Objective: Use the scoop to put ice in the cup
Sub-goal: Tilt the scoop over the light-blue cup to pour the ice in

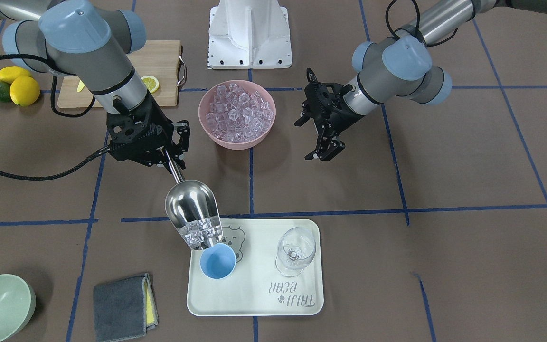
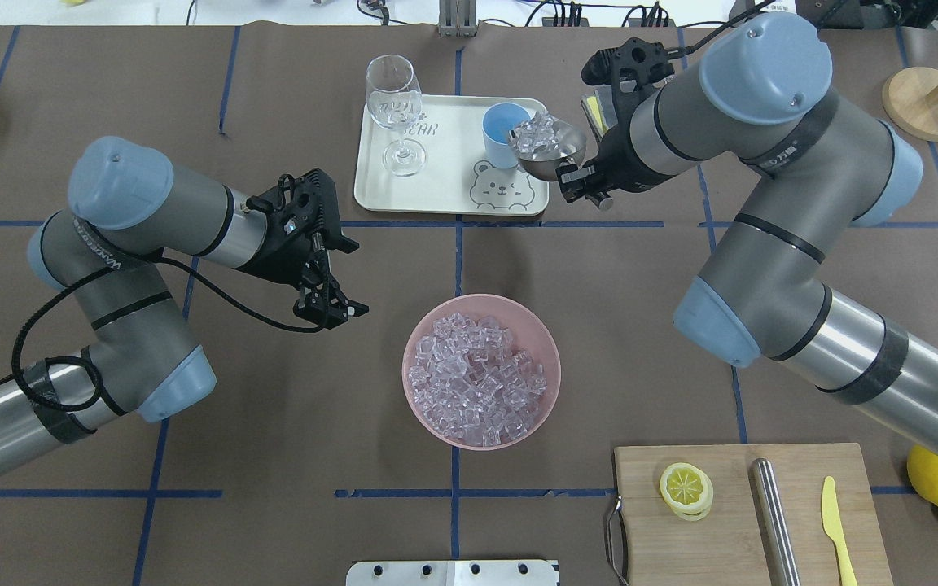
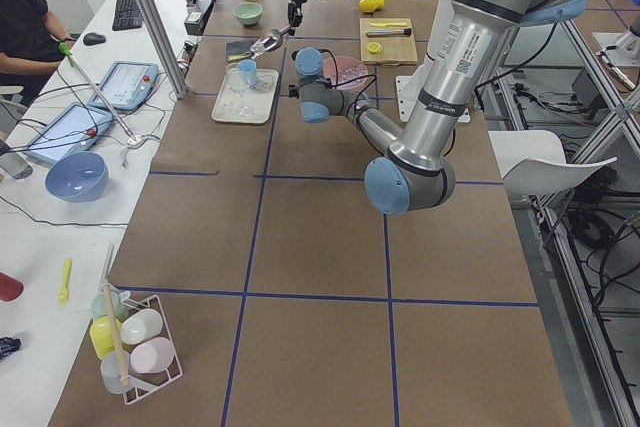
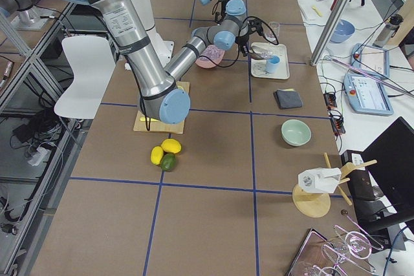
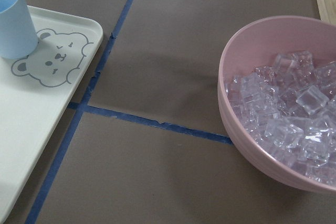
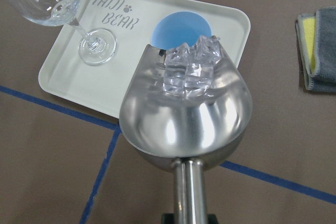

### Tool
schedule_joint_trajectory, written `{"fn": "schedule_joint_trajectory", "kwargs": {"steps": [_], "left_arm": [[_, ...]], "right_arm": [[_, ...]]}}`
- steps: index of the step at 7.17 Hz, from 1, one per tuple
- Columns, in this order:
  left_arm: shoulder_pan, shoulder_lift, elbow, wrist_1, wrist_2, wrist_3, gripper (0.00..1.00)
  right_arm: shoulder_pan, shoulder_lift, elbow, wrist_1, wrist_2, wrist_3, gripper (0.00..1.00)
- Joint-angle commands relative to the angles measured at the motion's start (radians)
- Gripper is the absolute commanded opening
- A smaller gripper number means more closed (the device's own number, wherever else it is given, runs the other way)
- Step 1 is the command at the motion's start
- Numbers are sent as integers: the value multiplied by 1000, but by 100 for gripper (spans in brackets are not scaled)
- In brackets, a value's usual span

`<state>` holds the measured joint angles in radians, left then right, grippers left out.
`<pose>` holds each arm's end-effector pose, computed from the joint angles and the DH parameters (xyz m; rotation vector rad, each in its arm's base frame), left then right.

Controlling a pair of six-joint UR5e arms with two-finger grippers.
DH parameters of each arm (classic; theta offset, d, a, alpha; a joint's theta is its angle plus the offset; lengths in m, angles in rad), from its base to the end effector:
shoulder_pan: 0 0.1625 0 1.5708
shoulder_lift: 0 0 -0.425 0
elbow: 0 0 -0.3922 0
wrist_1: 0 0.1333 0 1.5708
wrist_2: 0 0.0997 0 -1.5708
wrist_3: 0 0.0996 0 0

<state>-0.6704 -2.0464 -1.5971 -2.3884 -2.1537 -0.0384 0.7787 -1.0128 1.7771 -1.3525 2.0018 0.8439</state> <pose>0.4557 -0.4615 0.2758 0.9701 1.0788 1.0976 -0.3903 -0.5139 0.2189 0.3720 -0.9752 -0.1646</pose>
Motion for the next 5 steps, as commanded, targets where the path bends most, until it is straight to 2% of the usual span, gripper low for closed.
{"fn": "schedule_joint_trajectory", "kwargs": {"steps": [1, 3, 5], "left_arm": [[0, 0, -1, 0, 0, 0, 100], [0, 0, 0, 0, 2, -2, 100], [2, 2, 0, 0, 2, -2, 100]], "right_arm": [[30, 23, -8, -36, 51, -5, 0], [30, 80, -16, -129, 54, -11, 0], [39, 92, -28, -160, 81, -31, 0]]}}
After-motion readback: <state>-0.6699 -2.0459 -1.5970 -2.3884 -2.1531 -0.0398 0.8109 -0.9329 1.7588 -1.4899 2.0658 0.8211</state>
